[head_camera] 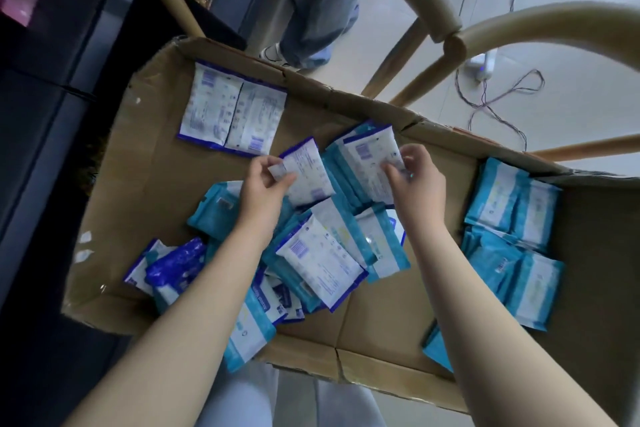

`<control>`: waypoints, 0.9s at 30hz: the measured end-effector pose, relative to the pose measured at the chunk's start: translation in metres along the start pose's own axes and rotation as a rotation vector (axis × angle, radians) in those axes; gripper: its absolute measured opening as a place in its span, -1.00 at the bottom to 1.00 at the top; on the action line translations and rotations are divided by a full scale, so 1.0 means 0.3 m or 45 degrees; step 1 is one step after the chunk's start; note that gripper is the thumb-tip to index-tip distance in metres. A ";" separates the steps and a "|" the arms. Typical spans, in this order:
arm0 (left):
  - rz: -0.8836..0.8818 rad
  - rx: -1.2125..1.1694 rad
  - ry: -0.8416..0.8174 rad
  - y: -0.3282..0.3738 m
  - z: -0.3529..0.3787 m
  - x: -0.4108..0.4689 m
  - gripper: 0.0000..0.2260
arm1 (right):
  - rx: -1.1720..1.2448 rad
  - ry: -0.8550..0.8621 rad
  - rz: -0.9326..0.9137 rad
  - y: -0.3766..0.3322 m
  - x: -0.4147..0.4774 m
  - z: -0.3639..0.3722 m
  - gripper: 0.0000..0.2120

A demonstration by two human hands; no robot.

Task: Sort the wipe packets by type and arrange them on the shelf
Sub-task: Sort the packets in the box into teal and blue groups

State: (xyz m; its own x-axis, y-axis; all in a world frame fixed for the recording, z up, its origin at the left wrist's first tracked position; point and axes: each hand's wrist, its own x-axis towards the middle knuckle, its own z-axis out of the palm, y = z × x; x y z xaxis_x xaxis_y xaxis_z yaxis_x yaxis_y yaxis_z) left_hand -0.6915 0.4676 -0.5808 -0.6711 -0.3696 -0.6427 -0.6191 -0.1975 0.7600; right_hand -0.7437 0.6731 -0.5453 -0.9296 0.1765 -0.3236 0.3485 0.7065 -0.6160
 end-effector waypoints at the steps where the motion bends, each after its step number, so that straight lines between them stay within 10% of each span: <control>1: 0.031 -0.115 0.043 0.018 -0.003 -0.012 -0.74 | 0.045 0.016 -0.035 -0.007 -0.012 -0.006 -0.83; 7: -0.161 -0.841 0.230 0.110 -0.107 0.029 -0.60 | 0.627 0.023 0.166 -0.116 -0.074 0.061 -0.88; 16: 0.035 -0.150 0.161 0.212 -0.337 0.336 -0.60 | 0.839 -0.194 0.638 -0.340 -0.026 0.450 -0.88; 27: 0.361 0.315 0.353 0.210 -0.369 0.481 -0.74 | 0.362 -0.040 0.449 -0.402 0.103 0.587 -0.72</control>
State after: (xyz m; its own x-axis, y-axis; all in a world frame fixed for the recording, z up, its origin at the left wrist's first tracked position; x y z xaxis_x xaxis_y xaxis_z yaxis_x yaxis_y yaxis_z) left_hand -0.7823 0.3013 -0.6150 -0.7144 -0.6131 -0.3374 -0.5283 0.1563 0.8345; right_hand -0.7932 0.4727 -0.6073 -0.7459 0.3486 -0.5676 0.6661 0.3903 -0.6356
